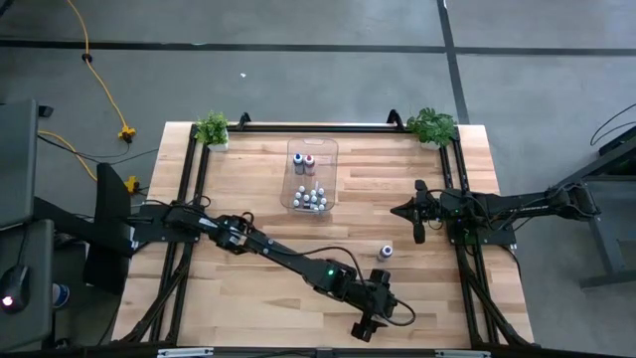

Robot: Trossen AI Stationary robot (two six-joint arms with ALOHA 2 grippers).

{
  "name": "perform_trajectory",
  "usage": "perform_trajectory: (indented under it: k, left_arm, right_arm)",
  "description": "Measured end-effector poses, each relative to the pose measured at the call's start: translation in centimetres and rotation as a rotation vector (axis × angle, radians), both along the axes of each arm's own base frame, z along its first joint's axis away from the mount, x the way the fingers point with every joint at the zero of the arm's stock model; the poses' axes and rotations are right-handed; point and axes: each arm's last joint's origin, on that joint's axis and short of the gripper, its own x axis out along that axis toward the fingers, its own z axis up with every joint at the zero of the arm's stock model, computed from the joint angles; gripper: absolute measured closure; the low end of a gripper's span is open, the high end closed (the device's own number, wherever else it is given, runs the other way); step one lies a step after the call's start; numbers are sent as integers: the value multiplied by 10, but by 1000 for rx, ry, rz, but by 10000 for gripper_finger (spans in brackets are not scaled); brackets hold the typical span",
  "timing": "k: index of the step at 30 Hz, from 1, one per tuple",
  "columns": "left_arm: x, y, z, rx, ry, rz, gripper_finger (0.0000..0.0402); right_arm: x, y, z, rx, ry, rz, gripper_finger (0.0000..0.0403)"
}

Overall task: Pick & Place food coloring
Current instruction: Put the large black food coloring into the transparent bin

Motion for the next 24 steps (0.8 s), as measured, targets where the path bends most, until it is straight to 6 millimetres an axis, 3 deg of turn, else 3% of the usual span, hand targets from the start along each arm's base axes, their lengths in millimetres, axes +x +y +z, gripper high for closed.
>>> perform_trajectory:
  k: [11, 24]
  left_arm:
    - [-1, 0, 0, -20, 17, -14, 215]
    - [-2, 1, 0, -15, 34, -16, 282]
  right_arm:
    - [0, 0, 0, 0, 0, 0, 402]
    - [0, 0, 0, 0, 0, 0, 402]
